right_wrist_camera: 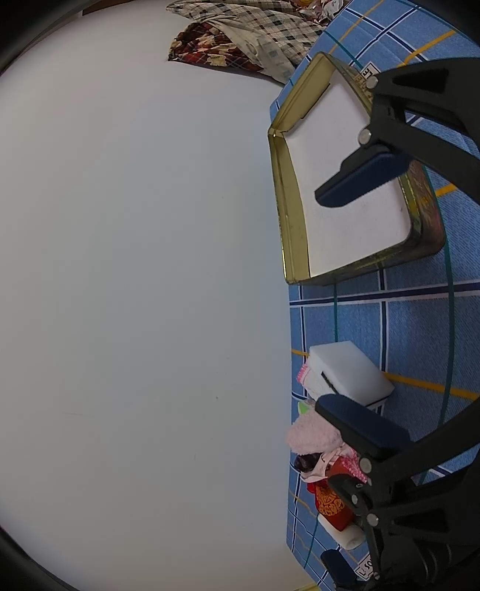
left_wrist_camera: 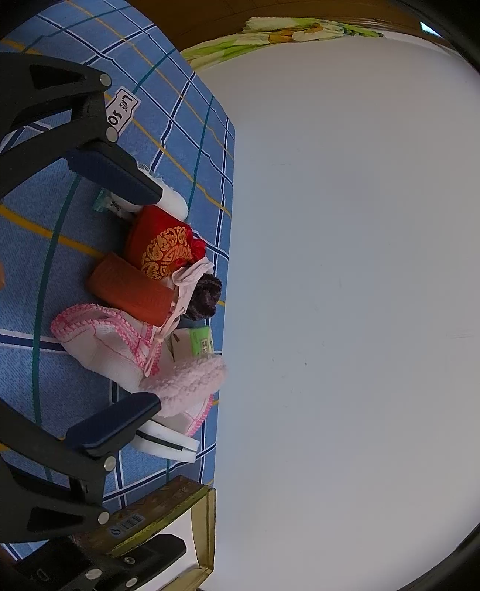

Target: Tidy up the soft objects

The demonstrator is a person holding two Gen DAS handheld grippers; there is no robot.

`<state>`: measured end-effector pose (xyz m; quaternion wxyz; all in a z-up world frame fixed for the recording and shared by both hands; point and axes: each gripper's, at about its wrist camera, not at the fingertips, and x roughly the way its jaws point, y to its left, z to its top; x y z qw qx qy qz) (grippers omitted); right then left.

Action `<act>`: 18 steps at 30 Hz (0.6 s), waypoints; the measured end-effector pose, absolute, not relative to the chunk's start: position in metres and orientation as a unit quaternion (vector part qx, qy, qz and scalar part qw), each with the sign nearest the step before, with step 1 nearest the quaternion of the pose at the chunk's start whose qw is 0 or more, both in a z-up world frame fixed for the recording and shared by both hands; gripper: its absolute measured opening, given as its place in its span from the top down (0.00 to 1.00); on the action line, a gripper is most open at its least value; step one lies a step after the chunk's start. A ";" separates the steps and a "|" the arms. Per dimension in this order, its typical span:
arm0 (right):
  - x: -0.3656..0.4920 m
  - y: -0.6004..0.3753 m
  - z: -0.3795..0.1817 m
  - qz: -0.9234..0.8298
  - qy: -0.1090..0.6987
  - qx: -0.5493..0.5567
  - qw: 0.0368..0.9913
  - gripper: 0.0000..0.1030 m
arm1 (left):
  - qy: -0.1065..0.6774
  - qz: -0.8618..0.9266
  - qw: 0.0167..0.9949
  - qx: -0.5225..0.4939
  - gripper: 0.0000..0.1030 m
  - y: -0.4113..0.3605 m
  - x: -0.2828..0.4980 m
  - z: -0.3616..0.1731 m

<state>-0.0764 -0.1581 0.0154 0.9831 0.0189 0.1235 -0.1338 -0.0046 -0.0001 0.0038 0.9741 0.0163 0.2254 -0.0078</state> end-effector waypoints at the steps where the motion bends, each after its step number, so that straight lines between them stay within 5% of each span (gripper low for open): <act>1: -0.076 -0.158 0.015 -0.134 0.124 0.019 0.983 0.00 | 0.225 -0.008 0.974 0.017 0.00 0.000 -0.005 0.004; 18: -0.078 -0.159 0.014 -0.135 0.121 0.020 0.983 0.00 | 0.225 -0.007 0.974 0.015 0.00 -0.001 -0.006 0.003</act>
